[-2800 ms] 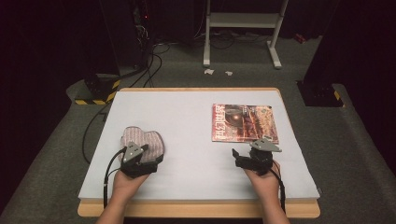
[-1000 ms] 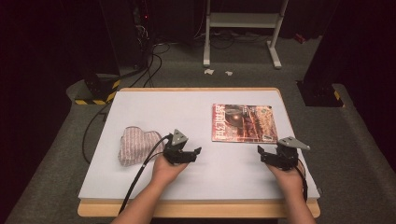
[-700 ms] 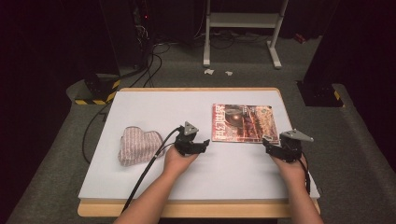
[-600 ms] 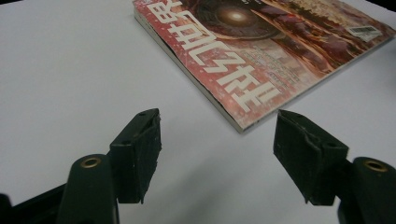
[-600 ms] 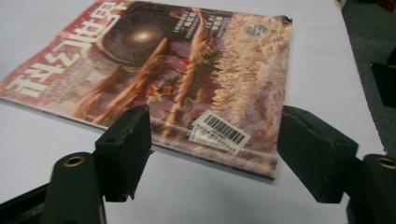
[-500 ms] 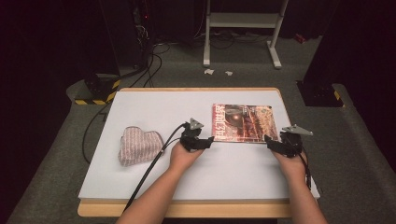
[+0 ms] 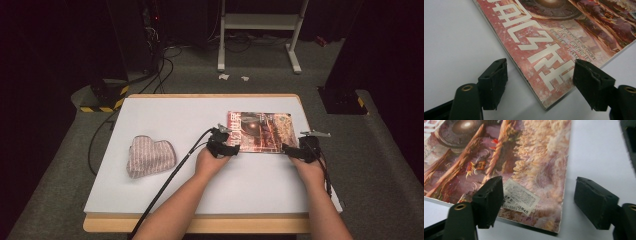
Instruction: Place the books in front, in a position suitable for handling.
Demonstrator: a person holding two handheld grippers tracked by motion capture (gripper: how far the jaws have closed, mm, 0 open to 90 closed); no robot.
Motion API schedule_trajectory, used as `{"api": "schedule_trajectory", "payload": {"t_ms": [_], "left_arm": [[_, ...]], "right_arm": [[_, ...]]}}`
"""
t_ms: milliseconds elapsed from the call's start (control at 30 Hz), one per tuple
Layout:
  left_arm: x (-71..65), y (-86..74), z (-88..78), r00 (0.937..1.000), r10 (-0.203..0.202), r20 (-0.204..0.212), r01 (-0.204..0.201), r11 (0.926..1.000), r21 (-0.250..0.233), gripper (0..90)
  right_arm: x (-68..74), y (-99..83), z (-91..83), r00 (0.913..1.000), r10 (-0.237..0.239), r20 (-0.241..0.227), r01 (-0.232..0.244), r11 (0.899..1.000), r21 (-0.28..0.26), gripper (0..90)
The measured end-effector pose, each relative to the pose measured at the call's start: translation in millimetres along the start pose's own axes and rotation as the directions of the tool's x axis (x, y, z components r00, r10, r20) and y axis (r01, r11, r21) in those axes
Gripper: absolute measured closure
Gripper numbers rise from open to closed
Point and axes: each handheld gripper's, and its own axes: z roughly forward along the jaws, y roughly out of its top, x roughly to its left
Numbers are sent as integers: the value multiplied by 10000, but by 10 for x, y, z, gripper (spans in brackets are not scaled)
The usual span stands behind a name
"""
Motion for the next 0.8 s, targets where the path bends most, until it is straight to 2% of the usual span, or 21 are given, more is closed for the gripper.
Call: {"api": "schedule_trajectory", "payload": {"t_ms": [233, 333, 433, 533, 667, 800], "left_arm": [[18, -10, -15, 10000, -96, 3, 96, 10000, 16, 277], [18, -10, -24, 9998, -133, 115, 133, 9999, 35, 303], [9, -26, -40, 10000, -80, -23, 80, 10000, 37, 305], [19, -41, -63, 10000, -49, -52, 49, 10000, 34, 323], [30, -101, -122, 10000, 26, -46, -26, 10000, -39, 330], [64, -147, -187, 9999, 149, 32, -150, 9999, 26, 341]], "right_arm": [[75, 5, 1, 9999, -96, 44, 96, 9999, 80, 279], [99, 5, -16, 9998, -159, -138, 161, 9997, 170, 328], [151, 5, -26, 9992, -396, -33, 397, 9990, 192, 331], [162, 1, -30, 9995, -311, -90, 313, 9992, 235, 331], [234, -15, -44, 9987, -503, -82, 505, 9985, 229, 332], [279, -29, -51, 9987, -477, -161, 480, 9986, 227, 342]]}}
